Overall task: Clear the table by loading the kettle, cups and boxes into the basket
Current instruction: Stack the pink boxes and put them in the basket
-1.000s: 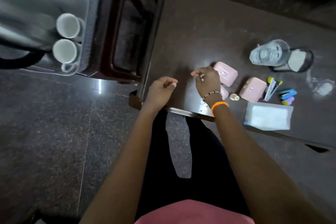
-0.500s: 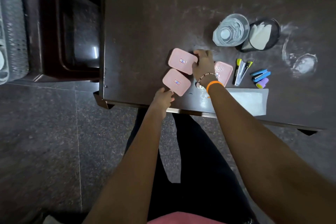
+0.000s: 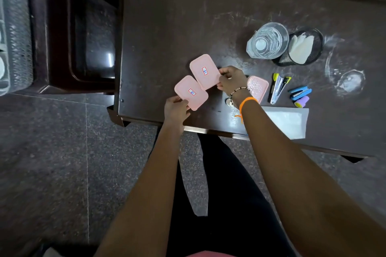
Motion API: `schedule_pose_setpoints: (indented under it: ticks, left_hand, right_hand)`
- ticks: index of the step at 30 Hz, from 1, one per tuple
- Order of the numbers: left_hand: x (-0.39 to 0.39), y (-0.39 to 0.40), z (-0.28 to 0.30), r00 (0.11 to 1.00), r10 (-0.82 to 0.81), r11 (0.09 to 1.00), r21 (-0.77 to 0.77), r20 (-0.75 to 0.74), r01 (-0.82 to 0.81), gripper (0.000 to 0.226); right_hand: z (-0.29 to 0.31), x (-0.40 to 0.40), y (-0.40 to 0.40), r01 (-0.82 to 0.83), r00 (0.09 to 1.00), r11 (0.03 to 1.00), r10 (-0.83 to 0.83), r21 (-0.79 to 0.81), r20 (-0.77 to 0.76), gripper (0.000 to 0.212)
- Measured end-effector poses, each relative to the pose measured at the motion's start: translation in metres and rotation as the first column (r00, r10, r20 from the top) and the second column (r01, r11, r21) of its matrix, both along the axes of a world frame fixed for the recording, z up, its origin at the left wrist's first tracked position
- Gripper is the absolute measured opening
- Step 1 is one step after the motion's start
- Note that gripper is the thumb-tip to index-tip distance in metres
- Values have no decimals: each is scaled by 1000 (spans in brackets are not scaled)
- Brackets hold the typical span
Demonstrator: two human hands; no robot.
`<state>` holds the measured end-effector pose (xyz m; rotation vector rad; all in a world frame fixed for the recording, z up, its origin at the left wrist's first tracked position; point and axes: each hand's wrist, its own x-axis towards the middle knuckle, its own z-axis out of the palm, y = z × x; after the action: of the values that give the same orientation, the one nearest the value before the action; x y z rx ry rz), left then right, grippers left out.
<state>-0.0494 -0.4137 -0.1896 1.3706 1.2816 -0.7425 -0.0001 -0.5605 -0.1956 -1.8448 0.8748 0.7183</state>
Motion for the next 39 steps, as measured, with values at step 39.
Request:
schedule_pose_setpoints:
  ticks: [39]
  left_hand:
    - [257,376,76,740,-653,647,627,161,435,38]
  right_hand:
    - [114,150,371,206,923,878,-321,432,211,17]
